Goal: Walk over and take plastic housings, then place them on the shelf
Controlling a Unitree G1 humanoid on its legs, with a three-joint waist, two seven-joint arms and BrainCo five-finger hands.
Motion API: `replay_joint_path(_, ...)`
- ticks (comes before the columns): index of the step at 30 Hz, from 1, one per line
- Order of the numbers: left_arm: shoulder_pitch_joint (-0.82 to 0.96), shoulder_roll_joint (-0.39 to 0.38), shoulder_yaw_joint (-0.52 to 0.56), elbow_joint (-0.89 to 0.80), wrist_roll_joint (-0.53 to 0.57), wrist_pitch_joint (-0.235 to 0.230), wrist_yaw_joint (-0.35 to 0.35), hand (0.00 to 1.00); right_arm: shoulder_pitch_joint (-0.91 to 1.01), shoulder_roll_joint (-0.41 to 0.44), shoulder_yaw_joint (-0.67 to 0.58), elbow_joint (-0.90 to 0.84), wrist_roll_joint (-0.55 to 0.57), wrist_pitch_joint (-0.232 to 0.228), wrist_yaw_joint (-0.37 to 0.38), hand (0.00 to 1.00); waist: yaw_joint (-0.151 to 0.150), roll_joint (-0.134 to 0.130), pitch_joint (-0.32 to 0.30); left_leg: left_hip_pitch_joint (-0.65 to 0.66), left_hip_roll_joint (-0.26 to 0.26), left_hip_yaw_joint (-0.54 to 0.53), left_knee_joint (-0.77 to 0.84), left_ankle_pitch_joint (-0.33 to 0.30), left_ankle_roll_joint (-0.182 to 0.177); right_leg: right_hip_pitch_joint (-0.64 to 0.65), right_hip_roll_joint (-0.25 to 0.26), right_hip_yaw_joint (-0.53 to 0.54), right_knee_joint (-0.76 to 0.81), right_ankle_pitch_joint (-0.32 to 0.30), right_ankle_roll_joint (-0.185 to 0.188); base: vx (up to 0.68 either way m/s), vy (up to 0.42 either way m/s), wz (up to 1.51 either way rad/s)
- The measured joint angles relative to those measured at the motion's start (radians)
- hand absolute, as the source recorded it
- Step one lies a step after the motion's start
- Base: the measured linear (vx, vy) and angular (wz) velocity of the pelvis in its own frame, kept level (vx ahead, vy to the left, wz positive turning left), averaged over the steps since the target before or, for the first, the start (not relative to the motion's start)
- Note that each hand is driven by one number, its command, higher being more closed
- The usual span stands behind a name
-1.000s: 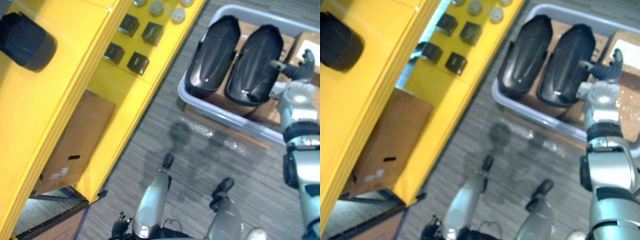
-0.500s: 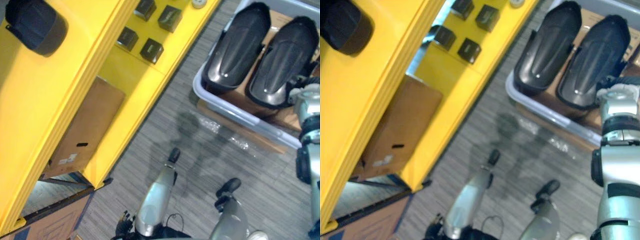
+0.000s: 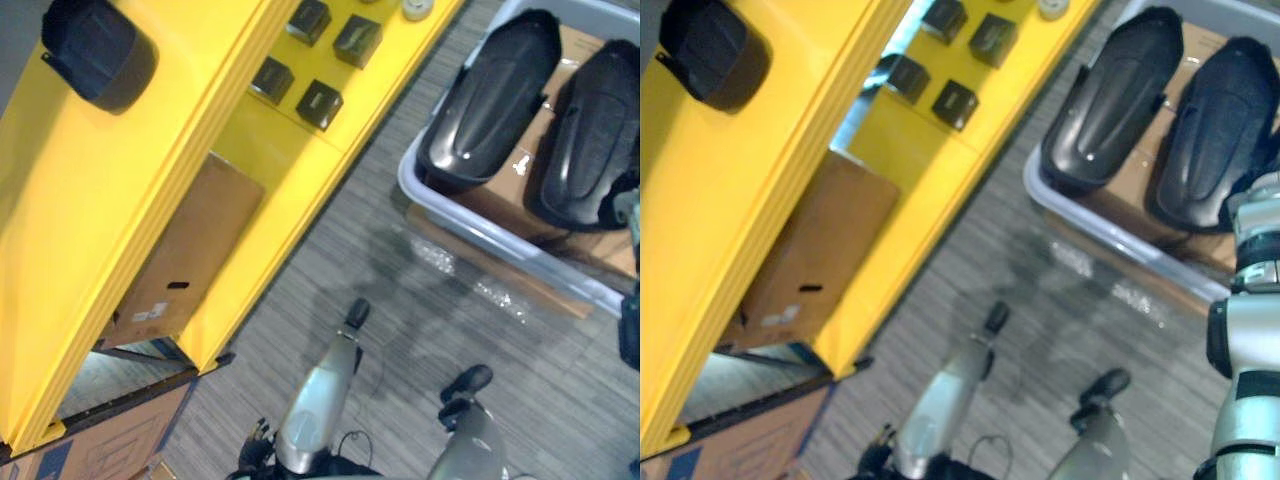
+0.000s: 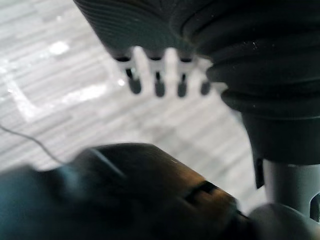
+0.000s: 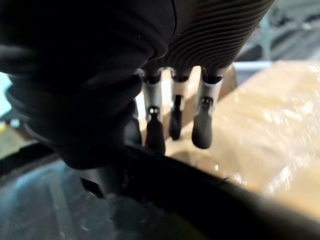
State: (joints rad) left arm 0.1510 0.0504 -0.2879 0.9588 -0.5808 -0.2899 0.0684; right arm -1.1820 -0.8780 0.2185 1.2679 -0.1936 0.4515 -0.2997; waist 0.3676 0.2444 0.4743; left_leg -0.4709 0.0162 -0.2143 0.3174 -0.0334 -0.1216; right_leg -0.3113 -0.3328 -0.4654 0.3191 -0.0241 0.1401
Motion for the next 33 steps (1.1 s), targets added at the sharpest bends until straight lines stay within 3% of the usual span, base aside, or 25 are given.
replay_joint_path(5,0.001,0.024,0.001,-0.083,0.012,-0.006,0.017,0.0,0.001,0.006,-0.002,0.015,-0.022,0.0,0.006,1.0,-0.002,-0.003,0.002,0.027,0.006,-0.001,-0.035,0.018,-0.003,0.015,0.004,-0.005,-0.004,-0.004,0.0,-0.01,-0.031,0.02)
replay_joint_path(10,0.008,0.052,0.002,-0.17,0.033,-0.025,0.047,0.0,0.007,0.041,-0.001,0.024,-0.051,-0.061,-0.034,1.0,-0.025,-0.023,0.015,0.051,0.025,0.006,-0.051,0.021,-0.008,0.044,0.028,-0.005,-0.041,0.012,-0.003,-0.02,-0.027,-0.07)
replay_joint_path(14,0.008,0.084,0.017,-0.279,0.031,-0.037,0.065,0.0,0.013,0.058,0.02,-0.038,-0.078,-0.106,-0.076,1.0,-0.054,-0.072,0.035,0.07,0.057,0.024,-0.073,0.029,-0.017,0.061,0.061,0.001,-0.088,0.036,-0.012,-0.02,-0.059,-0.18)
replay_joint_path(16,0.016,0.094,0.041,-0.358,0.028,-0.035,0.08,0.0,0.046,0.06,0.051,-0.114,-0.096,-0.13,-0.102,1.0,-0.072,-0.116,0.035,0.102,0.074,0.035,-0.096,0.032,-0.021,0.08,0.076,0.007,-0.106,0.039,-0.015,0.0,-0.081,-0.21)
replay_joint_path(20,0.034,0.102,0.064,-0.48,0.031,-0.029,0.12,0.0,0.109,0.067,0.053,-0.242,-0.096,-0.159,-0.159,1.0,-0.105,-0.178,0.03,0.162,0.095,0.059,-0.138,0.037,-0.029,0.117,0.094,0.018,-0.129,0.04,-0.017,0.02,-0.058,-0.16)
replay_joint_path(24,0.048,0.098,0.081,-0.647,0.042,0.006,0.157,0.0,0.204,0.075,0.036,-0.392,-0.099,-0.173,-0.211,1.0,-0.133,-0.232,0.016,0.209,0.114,0.073,-0.171,0.042,-0.037,0.146,0.114,0.027,-0.15,0.043,-0.02,0.02,-0.053,-0.13)
replay_joint_path(28,0.05,0.099,0.112,-0.793,0.05,0.032,0.171,0.0,0.29,0.109,0.019,-0.48,-0.138,-0.184,-0.248,1.0,-0.152,-0.25,0.007,0.245,0.116,0.087,-0.186,0.044,-0.036,0.176,0.116,0.029,-0.164,0.043,-0.02,0.01,-0.015,-0.05)
replay_joint_path(33,0.037,0.111,0.131,-0.923,0.047,0.05,0.175,0.0,0.408,0.182,-0.021,-0.614,-0.202,-0.242,-0.329,1.0,-0.165,-0.277,-0.013,0.279,0.128,0.095,-0.215,0.049,-0.041,0.217,0.136,0.028,-0.218,0.063,-0.021,0.01,-0.016,-0.04)
